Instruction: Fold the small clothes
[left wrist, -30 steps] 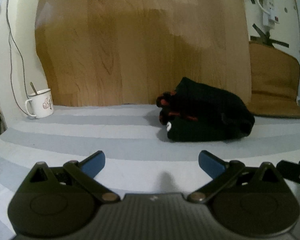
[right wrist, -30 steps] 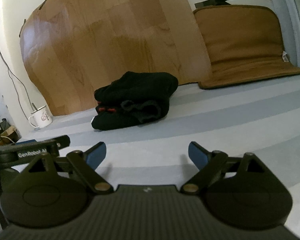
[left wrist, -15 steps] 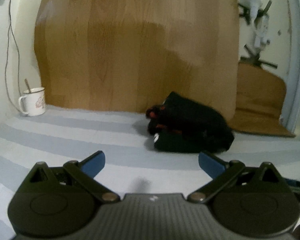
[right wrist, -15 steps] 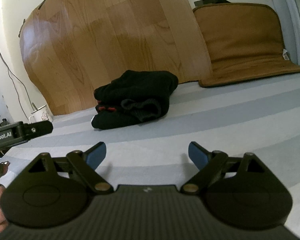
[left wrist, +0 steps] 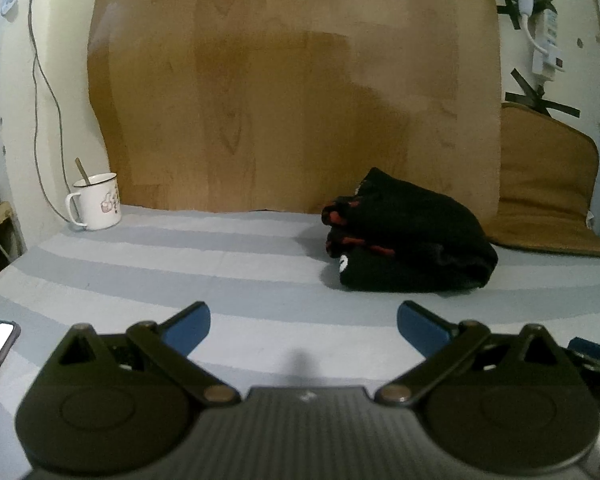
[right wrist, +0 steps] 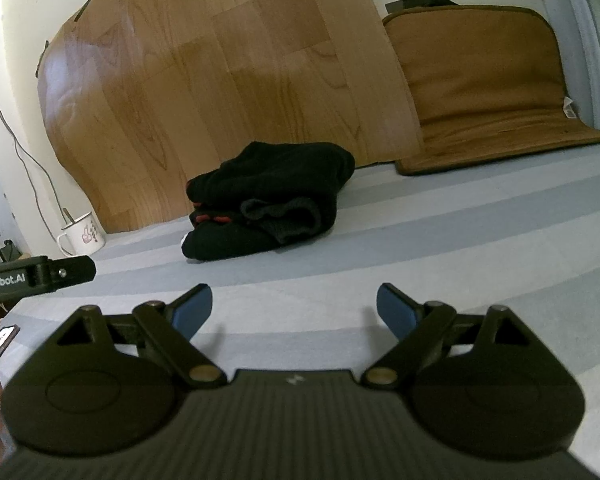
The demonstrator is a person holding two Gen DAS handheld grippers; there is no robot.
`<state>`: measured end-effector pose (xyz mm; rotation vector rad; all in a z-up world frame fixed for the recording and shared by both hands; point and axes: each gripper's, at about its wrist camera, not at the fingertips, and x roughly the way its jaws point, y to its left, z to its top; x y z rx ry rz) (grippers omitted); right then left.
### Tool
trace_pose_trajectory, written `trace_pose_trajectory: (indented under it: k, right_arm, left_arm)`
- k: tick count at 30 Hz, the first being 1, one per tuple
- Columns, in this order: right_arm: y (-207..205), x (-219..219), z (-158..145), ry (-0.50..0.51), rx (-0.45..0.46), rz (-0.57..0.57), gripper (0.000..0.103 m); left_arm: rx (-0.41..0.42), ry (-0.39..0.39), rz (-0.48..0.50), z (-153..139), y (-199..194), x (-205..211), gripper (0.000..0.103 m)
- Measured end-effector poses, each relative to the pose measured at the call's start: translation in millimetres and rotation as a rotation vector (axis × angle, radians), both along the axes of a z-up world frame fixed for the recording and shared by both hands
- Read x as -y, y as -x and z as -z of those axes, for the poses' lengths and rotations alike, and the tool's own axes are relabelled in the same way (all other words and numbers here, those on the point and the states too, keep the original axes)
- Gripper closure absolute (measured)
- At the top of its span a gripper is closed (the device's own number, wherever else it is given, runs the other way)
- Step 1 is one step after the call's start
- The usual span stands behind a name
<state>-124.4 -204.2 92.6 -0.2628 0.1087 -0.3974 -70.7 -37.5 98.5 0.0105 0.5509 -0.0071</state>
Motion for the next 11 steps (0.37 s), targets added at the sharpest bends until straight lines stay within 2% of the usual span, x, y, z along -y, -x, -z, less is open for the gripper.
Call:
trace_pose_trajectory:
  k: [11]
  right_arm:
    - [0.1,0.0,-0.6,-0.001,0.0,0.0,0.012]
  left_arm:
    - [-0.037,0.0,0.038,4.2,-0.5,5.7,0.0]
